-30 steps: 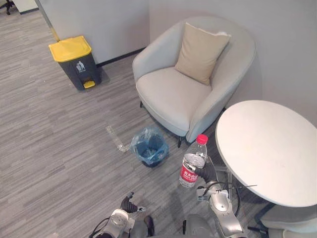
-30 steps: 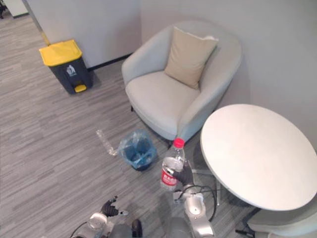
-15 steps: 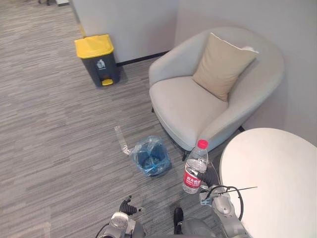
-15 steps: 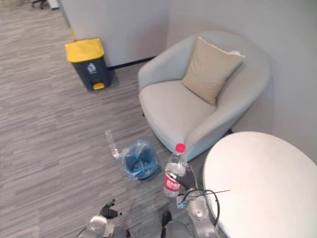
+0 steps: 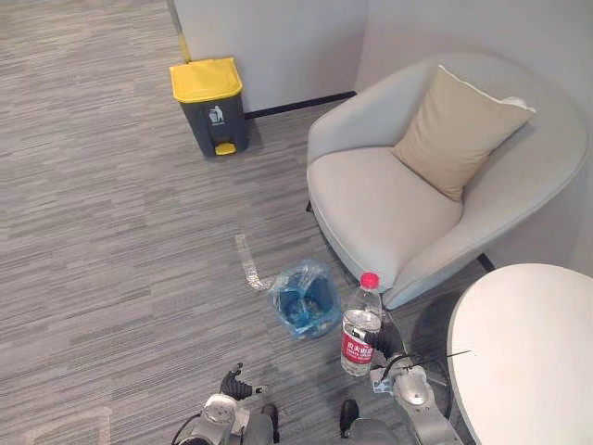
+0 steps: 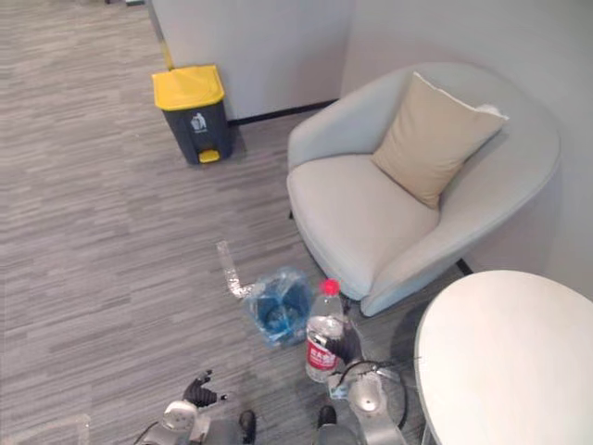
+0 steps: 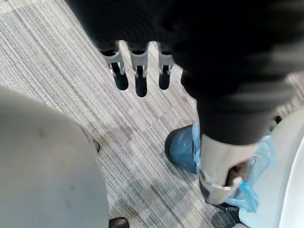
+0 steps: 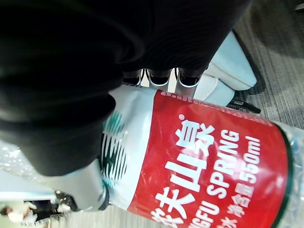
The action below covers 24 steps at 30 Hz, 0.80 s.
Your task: Gather rubbish on tea table into small bin, then transfer packed bag to large trash can.
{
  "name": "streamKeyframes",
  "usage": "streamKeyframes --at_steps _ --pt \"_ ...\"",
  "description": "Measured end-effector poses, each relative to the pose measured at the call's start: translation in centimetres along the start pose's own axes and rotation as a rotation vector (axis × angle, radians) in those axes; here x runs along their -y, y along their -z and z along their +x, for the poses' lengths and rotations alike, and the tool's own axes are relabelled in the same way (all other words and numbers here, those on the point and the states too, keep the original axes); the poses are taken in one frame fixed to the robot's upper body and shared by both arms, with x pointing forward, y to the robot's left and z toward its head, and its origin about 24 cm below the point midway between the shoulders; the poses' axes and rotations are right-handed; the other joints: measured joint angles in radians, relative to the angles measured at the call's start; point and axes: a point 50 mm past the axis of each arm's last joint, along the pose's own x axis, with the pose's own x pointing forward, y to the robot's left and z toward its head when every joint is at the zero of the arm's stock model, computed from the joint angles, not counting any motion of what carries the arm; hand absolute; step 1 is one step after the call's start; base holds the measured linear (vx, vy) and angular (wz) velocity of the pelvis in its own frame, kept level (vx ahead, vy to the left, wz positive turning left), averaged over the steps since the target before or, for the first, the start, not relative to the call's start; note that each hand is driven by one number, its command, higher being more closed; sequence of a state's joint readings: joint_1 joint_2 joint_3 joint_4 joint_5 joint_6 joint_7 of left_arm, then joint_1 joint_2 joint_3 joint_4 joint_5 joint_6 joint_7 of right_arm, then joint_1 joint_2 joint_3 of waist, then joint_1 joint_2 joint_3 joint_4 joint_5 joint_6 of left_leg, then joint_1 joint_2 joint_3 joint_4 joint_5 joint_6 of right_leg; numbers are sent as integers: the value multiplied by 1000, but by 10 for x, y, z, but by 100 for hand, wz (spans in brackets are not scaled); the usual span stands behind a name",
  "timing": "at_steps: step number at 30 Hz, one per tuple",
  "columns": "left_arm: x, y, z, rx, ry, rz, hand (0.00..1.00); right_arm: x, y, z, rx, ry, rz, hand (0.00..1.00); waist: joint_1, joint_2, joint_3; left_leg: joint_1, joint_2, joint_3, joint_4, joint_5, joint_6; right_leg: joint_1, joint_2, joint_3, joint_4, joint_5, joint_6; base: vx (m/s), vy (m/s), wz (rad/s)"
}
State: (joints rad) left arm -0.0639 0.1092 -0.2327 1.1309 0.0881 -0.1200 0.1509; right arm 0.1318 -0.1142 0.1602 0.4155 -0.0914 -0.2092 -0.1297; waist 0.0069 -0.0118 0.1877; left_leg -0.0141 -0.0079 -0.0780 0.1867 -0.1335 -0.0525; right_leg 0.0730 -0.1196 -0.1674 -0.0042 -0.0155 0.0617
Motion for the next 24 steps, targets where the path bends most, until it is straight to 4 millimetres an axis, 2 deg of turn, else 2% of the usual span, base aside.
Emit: streamKeyframes --at_steps 3,7,9,12,13,15,16,17,19,20,22,24 --pt "2 0 0 1 4 0 0 0 4 0 -17 -2 -32 100 -1 2 -1 -1 4 -21 -21 8 11 -2 6 -18 -2 0 0 -47 -39 19" --pt "1 1 0 -1 4 0 0 1 11 -2 -50 4 -48 100 -1 2 0 -8 3 -55 -49 30 2 -9 8 -43 -1 1 0 -69 -28 20" --pt "1 -1 0 5 2 -2 0 2 7 3 -34 10 -75 100 0 6 5 -45 2 -72 -47 42 -3 -42 7 -55 12 1 0 -108 -18 26" --pt "-1 -19 4 59 -5 -16 0 9 -16 24 41 28 -115 100 0 32 67 -131 -1 -84 -19 63 -9 -141 -1 -61 83 -2 -4 -152 13 11" --pt "-4 -32 7 96 -13 -26 0 15 -33 36 98 37 -137 100 1 50 119 -169 -1 -80 5 66 -13 -193 -5 -52 129 -8 -8 -149 17 -5" --pt "-8 -40 9 112 -27 -50 0 17 -49 46 149 35 -150 100 6 55 151 -201 0 -67 19 67 -13 -249 -9 -36 180 -20 -12 -198 5 -18" --pt "-13 -46 10 125 -47 -65 0 15 -66 55 202 26 -157 100 5 54 172 -245 -1 -58 41 66 -14 -313 -14 -21 237 -35 -14 -169 -7 -19" --pt "-14 -47 11 129 -55 -70 0 15 -70 57 215 23 -157 100 5 53 176 -259 -1 -54 47 66 -14 -334 -16 -17 254 -40 -16 -148 -16 -19" --pt "-19 -61 13 157 -74 -126 0 12 -99 69 299 6 -153 100 6 48 209 -337 1 -32 85 65 -16 -445 -26 10 346 -65 -19 -113 -14 -15" --pt "-19 -63 14 161 -77 -140 0 11 -103 70 310 5 -154 100 7 47 212 -351 2 -25 92 64 -17 -463 -27 13 358 -67 -20 -118 -11 -12" --pt "-22 -79 14 214 -94 -192 0 8 -130 77 389 -1 -136 100 9 47 236 -432 4 -10 147 55 -25 -556 -36 23 432 -89 -27 -95 -12 -6" --pt "-24 -87 14 238 -109 -224 0 7 -142 79 427 5 -134 100 12 46 241 -479 8 -10 180 43 -32 -602 -36 22 464 -99 -32 -69 -32 -2"
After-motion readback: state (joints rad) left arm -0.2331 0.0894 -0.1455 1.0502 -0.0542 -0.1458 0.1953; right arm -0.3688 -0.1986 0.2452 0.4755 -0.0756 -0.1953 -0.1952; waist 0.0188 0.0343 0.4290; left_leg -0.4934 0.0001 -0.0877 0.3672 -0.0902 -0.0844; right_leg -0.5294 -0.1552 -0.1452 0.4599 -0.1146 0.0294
